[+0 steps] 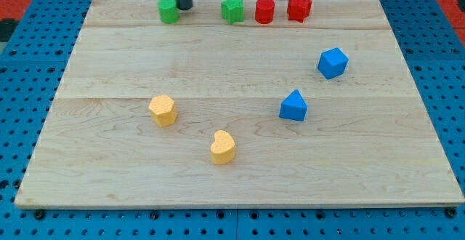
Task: Slide the green circle to the top left of the yellow hexagon
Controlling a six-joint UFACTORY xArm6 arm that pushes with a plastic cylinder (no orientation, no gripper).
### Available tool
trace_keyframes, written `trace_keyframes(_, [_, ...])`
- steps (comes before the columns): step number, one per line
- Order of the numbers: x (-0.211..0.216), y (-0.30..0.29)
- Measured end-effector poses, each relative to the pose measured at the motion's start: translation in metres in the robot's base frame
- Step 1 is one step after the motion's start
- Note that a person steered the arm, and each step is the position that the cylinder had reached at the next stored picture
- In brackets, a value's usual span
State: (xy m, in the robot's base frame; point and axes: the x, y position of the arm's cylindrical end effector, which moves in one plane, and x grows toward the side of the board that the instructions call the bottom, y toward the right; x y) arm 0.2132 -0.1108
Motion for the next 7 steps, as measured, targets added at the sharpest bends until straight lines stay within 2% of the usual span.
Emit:
trace_keyframes(1, [0.046, -0.025])
trace_keyframes(2, [0.049, -0.035])
trace_keyframes(3, [0.005, -0.039])
trace_keyframes(4, [-0.015, -0.059])
trace_keyframes(5, [-0.019, -0.083])
trace_keyframes(7, [-0.019, -0.088])
